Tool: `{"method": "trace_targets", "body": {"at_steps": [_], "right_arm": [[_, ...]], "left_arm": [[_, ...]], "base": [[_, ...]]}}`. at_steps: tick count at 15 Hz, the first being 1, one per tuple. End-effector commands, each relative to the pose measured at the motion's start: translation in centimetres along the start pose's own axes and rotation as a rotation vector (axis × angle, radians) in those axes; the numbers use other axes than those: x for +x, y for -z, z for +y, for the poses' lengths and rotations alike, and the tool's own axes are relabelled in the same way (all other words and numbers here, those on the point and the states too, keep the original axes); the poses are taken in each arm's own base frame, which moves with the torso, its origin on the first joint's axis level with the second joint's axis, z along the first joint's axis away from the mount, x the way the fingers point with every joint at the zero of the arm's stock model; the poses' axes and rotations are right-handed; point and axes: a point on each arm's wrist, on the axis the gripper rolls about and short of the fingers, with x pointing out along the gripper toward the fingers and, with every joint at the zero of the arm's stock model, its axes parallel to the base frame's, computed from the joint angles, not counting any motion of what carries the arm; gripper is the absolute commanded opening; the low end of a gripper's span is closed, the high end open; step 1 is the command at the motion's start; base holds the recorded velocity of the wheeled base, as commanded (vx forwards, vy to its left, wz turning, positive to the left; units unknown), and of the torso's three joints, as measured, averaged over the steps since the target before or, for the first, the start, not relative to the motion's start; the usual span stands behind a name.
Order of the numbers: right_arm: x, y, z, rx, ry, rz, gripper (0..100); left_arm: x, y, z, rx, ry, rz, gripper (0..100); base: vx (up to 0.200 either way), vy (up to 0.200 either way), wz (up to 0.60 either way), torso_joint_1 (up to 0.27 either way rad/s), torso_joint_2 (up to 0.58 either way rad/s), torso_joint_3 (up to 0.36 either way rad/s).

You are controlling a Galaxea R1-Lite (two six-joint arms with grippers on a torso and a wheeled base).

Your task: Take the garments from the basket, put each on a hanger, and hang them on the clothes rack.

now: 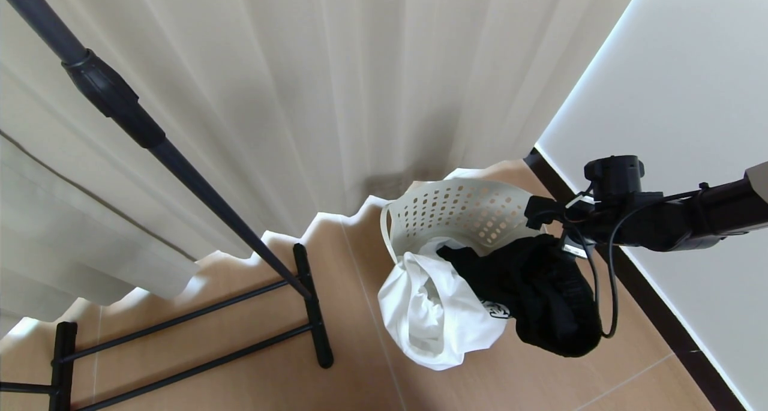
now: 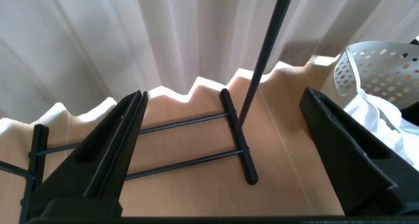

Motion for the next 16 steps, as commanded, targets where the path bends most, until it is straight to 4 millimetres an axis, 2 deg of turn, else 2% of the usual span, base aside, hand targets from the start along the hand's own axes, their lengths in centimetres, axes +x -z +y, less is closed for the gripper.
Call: {"method": "trace_targets", "body": {"at_steps": [1,7,9,10,11,12,14,16], "right_arm": [[2.2,0.1,0.4,0.002,-0.014,0.014,100],[4.7,0.3,0.3,0.014,-0.011,0.024,100],[4.9,0.4,0.2,0.017,-0.007,0.027,100],[4.8,0.5,0.1,0.025,-0.007,0.023,0],[4.8,0.5,0.1,0.037,-0.008,0.022,0],[4.2,0.4,0.2,0.156,-0.016,0.014,0],[1.8,0.3,-0.2,0.325,-0.025,-0.028,0],[-4.2,0.8,-0.7,0.526,-0.101,-0.167,0]], "left_arm": [[0.0,0.0,0.0,0.0,0.0,0.0,100],[0.0,0.0,0.0,0.0,0.0,0.0,100],[0.0,0.0,0.0,0.0,0.0,0.0,100],[0.0,0.0,0.0,-0.001,0.001,0.0,100],[0.0,0.0,0.0,0.0,0.0,0.0,100],[0.0,0.0,0.0,0.0,0.0,0.0,100],[0.0,0.0,0.0,0.0,0.0,0.0,100],[0.0,0.0,0.0,0.0,0.0,0.0,100]], "base": [[0.0,0.0,0.0,0.0,0.0,0.0],[0.0,0.0,0.0,0.0,0.0,0.0],[0.0,0.0,0.0,0.0,0.0,0.0],[0.0,0.0,0.0,0.0,0.0,0.0],[0.0,0.0,0.0,0.0,0.0,0.0],[0.0,0.0,0.0,0.0,0.0,0.0],[0.0,0.0,0.0,0.0,0.0,0.0],[0.0,0.0,0.0,0.0,0.0,0.0]]}}
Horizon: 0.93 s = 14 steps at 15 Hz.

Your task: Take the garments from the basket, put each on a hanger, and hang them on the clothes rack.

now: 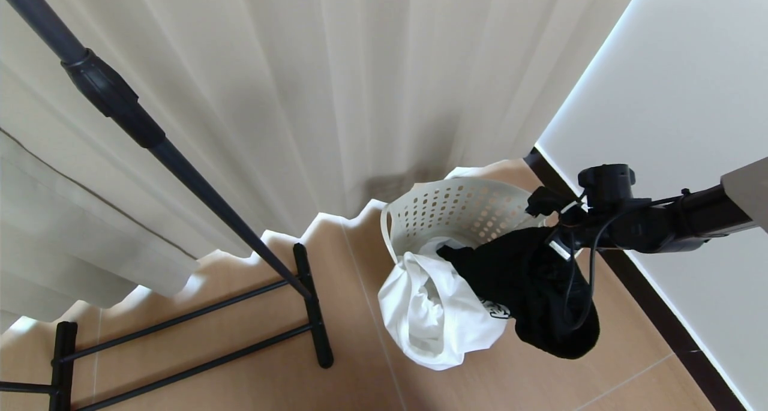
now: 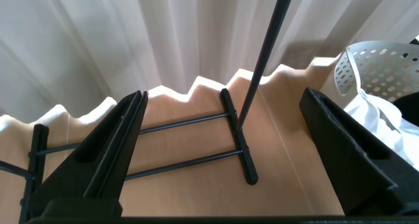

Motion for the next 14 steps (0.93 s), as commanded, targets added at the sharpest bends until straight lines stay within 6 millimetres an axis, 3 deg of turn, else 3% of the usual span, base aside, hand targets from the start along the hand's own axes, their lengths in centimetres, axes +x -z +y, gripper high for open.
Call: {"method": "trace_targets", "body": {"at_steps": [1,3,6,8,14], "right_arm": [[-9.1,-0.4,-0.7,0.173,-0.055,-0.166,0],[-16.4,0.7,-0.2,0.274,-0.075,-0.305,0],[-23.5,2.5,2.7,0.373,-0.132,-0.486,0],[-25.1,3.3,3.8,0.457,-0.152,-0.579,0],[-24.5,3.2,4.4,0.461,-0.159,-0.615,0]], "left_arm": [[0.0,0.0,0.0,0.0,-0.001,0.0,100],[0.0,0.0,0.0,0.0,-0.002,-0.002,100],[0.0,0.0,0.0,-0.001,-0.001,-0.002,100],[0.0,0.0,0.0,0.001,-0.002,-0.002,100],[0.0,0.0,0.0,0.001,0.001,-0.001,100]], "base": [[0.0,0.0,0.0,0.0,0.0,0.0],[0.0,0.0,0.0,0.0,0.0,0.0],[0.0,0.0,0.0,0.0,0.0,0.0],[0.0,0.0,0.0,0.0,0.0,0.0],[0.0,0.0,0.0,0.0,0.0,0.0]]}}
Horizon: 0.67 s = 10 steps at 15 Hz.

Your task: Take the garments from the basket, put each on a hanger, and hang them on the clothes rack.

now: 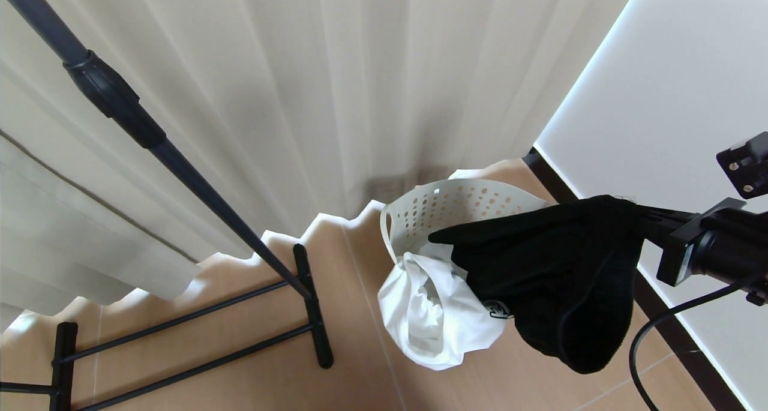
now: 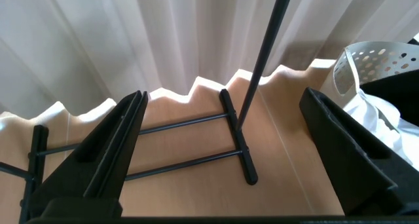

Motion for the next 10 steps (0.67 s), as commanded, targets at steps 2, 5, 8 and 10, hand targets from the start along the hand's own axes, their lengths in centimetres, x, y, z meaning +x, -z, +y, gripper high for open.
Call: {"method": "trace_targets", "body": {"at_steps": [2,5,8,10], "right_arm": [[-0.02,0.06,-0.06,-0.001,0.005,-0.013,0],[0.06,0.16,-0.07,-0.007,0.009,-0.04,0],[-0.08,0.37,0.0,-0.007,0.005,-0.039,0],[0.13,0.48,-0.03,-0.005,0.004,-0.031,0]], "left_arm": [[0.0,0.0,0.0,0.0,0.0,-0.001,100],[0.0,0.0,0.0,-0.001,-0.001,-0.001,100],[0.0,0.0,0.0,-0.002,0.0,-0.001,100],[0.0,0.0,0.0,-0.002,0.0,-0.001,100]], "base": [[0.0,0.0,0.0,0.0,0.0,0.0],[0.0,0.0,0.0,0.002,0.0,0.068],[0.0,0.0,0.0,0.004,0.0,0.176],[0.0,0.0,0.0,0.0,0.0,0.19]]}}
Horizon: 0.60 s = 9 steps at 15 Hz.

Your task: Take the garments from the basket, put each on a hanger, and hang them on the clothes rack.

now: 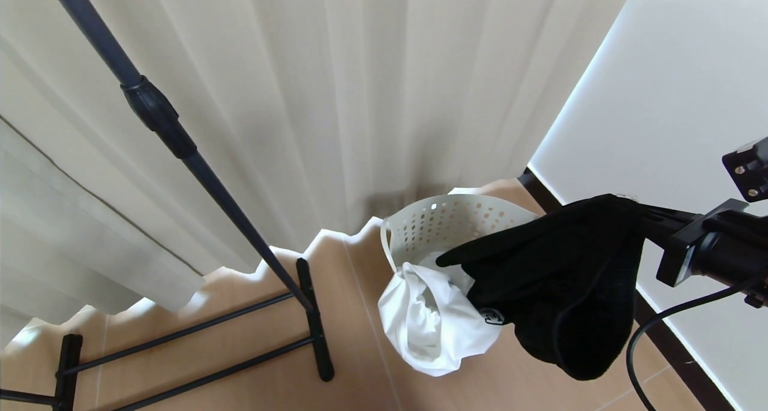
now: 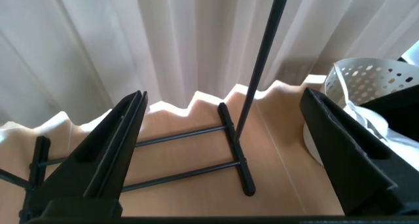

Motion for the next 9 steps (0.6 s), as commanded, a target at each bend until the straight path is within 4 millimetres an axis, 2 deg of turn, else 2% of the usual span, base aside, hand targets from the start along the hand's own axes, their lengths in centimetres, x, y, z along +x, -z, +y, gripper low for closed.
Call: {"method": "trace_targets", "body": {"at_steps": [1,6,9], "right_arm": [[0.29,0.16,-0.03,0.001,-0.002,0.01,0],[0.47,0.3,-0.05,0.001,-0.001,0.018,0],[0.5,0.32,-0.06,0.001,0.0,0.019,0]], "left_arm": [[0.0,-0.01,0.0,-0.001,0.0,-0.002,100],[0.0,-0.01,0.0,-0.001,0.0,-0.002,100],[0.0,-0.01,0.0,-0.001,-0.001,-0.002,100]], "base": [[0.0,0.0,0.0,0.036,-0.19,0.036],[0.0,0.0,0.0,0.09,-0.4,-0.095],[0.0,0.0,0.0,0.146,-0.46,-0.137]]}}
